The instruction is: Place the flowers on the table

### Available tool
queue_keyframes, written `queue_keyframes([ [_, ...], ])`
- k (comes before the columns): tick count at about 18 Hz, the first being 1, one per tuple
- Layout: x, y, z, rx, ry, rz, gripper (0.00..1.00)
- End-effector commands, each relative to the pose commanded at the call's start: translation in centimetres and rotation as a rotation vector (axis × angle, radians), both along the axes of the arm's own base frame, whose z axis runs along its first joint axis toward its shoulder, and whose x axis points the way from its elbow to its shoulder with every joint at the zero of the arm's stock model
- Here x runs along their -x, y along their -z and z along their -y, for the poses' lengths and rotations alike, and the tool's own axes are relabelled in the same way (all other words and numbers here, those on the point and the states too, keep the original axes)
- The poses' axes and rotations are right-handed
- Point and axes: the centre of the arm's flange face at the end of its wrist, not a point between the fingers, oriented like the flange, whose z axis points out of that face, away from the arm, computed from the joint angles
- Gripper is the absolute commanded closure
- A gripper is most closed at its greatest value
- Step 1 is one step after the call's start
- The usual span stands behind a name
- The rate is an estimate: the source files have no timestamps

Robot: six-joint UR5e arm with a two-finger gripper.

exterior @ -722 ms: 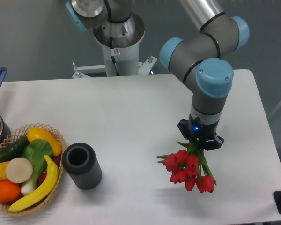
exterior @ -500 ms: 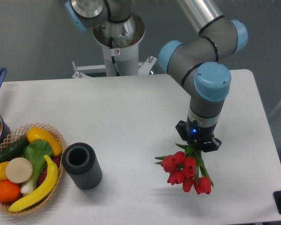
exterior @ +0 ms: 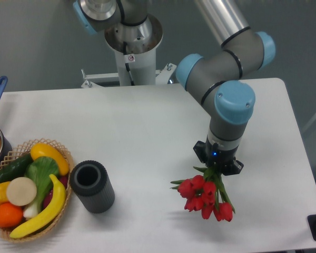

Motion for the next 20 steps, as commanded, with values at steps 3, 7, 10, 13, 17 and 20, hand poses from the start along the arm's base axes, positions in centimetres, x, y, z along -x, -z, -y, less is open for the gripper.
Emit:
queue_keyframes([
  [3,-0.7,1.3,-1.2,-0.004,0.011,-0.006,0.84],
  [7,-0.7,2.4,-1.4,0.001,0.0,0.011,0.79],
  [10,-1.0,3.1,-1.8,0.003,0.01,0.016,0.68],
  [13,-1.0,3.0,-1.8,-0.001,0.013,0.009,0.08],
  [17,-1.3,3.4,-1.5,-0.031,0.011,-0.039,0.0],
  [20,-1.4,3.1,-1.3,-0.041,0.009,-0.055,0.0],
])
